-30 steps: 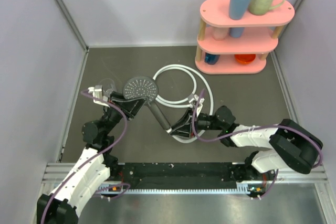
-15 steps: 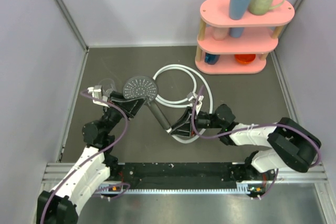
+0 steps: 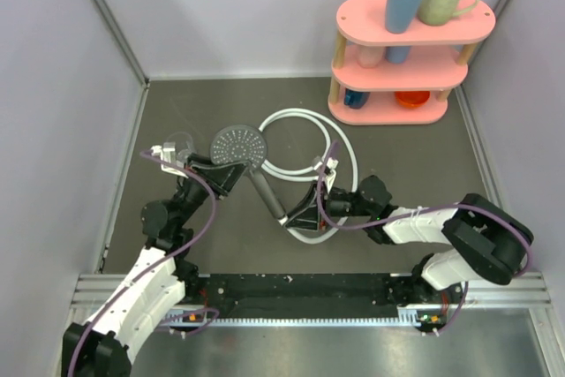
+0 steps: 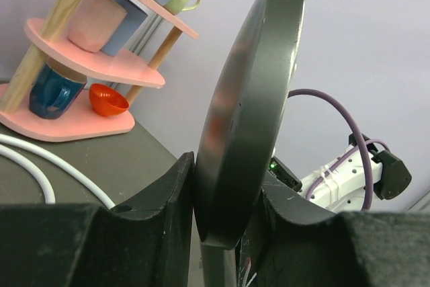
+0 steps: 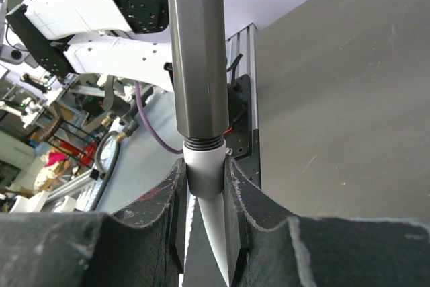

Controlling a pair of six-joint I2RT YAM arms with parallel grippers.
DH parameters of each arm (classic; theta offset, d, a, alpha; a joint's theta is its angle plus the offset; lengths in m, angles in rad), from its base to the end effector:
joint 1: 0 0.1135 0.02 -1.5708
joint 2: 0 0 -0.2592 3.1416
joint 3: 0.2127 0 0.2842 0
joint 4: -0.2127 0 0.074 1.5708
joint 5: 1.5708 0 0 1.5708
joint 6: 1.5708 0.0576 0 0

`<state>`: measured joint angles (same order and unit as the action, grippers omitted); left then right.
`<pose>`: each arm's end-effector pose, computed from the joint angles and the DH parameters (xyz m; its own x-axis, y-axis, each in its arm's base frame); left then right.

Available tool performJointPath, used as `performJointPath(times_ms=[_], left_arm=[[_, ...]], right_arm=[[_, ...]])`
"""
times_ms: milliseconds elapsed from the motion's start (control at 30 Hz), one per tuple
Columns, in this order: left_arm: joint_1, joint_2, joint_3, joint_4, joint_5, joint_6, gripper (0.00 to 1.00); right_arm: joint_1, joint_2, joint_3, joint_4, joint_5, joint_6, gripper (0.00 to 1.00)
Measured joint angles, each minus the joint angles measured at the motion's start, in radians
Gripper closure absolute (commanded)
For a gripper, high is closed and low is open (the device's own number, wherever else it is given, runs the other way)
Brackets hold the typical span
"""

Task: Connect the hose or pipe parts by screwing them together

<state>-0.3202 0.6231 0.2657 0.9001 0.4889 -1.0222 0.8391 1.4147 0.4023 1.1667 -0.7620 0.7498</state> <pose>0.1791 -0.0879 0.2883 -0.3072 -0.6918 -0.6535 0.7623 0.2323 -0.6042 0.1656 0.2439 0.1835 -0.6023 0.0672 -0.7954 -0.7975 -0.0956 0.5958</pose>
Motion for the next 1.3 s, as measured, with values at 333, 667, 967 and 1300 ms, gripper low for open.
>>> performJointPath(times_ms=[333, 667, 967, 1300], left_arm=[[0.000, 0.067, -0.016, 0.090, -0.023, -0.025, 1.00], [0.000, 0.095, -0.060, 0.180, -0.064, -0.066, 1.00], [0.000, 0.040, -0.063, 0.028, -0.156, -0.037, 1.00], [-0.029, 0.029, -0.067, -0.243, -0.187, -0.002, 1.00]], right_arm=[[-0.032, 0.003, 0.000, 0.002, -0.018, 0.076, 1.00], [-0.041, 0.023, 0.006, 0.014, -0.034, 0.129, 0.92], [-0.058, 0.047, 0.006, 0.021, -0.006, 0.151, 0.77], [-0.113, 0.066, 0.006, 0.091, 0.159, 0.156, 0.56]])
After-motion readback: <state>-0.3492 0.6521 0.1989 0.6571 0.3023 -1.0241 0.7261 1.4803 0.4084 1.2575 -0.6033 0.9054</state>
